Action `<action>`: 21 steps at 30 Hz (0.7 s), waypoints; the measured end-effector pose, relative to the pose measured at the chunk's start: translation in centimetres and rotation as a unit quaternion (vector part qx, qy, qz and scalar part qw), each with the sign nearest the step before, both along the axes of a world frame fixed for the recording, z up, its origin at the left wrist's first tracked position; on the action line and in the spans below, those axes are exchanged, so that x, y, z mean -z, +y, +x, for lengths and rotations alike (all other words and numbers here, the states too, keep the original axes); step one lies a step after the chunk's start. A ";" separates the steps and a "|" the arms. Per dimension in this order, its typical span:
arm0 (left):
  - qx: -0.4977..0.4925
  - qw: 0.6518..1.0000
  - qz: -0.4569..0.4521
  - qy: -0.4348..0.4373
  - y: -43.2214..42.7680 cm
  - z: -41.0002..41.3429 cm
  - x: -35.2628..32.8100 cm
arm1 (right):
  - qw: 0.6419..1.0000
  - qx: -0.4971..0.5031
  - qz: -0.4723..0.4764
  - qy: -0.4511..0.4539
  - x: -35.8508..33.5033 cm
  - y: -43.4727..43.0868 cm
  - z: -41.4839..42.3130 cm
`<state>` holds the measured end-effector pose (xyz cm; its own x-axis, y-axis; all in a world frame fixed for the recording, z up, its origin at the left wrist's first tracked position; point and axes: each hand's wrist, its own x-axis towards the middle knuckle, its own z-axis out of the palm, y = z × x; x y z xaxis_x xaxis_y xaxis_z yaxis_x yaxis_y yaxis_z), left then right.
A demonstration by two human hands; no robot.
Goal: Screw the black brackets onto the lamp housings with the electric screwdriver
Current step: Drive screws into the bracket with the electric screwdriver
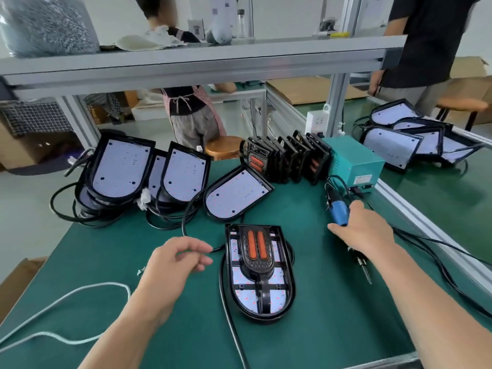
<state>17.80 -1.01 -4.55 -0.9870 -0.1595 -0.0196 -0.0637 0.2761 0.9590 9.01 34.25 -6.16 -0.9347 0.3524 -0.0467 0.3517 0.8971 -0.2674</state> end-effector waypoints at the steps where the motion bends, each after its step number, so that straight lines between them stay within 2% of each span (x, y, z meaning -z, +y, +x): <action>1: 0.005 0.998 0.058 -0.018 0.6 0.0 -0.3 | 1.000 0.005 0.004 -0.005 0.0 -0.2 -0.5; 5: 0.025 0.972 0.228 -0.043 2.5 0.4 -0.8 | 0.996 0.039 -0.066 -0.040 -0.2 -0.2 -1.4; 8: 0.023 0.948 0.313 -0.058 3.2 0.6 -1.0 | 0.972 0.061 -0.225 -0.017 0.4 -0.1 -0.9; 11: 0.016 0.931 0.360 -0.058 3.8 0.6 -1.2 | 0.899 0.079 -0.427 0.049 1.0 -0.3 0.0; 14: 0.031 0.941 0.331 -0.060 4.5 0.5 -1.5 | 0.837 0.057 -0.537 0.093 0.7 -0.8 1.0; 16: 0.038 0.951 0.300 -0.060 5.0 0.4 -1.6 | 0.781 0.033 -0.612 0.118 0.0 -1.6 1.6; 17: 0.039 0.953 0.296 -0.058 5.3 0.3 -1.6 | 0.741 0.028 -0.658 0.132 -0.3 -2.0 1.8; 20: 0.054 0.943 0.321 -0.068 6.1 0.1 -1.5 | 0.589 0.027 -0.789 0.174 -1.3 -3.2 2.3; 21: 0.061 0.939 0.330 -0.076 6.4 0.1 -1.6 | 0.553 0.025 -0.812 0.183 -1.6 -3.5 2.5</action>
<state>17.87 5.34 -2.99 -0.9747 0.0510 -0.2175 -0.2211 -0.3607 0.9061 11.48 30.76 -4.59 -0.9773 0.1494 -0.1502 0.0203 -0.6397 -0.7683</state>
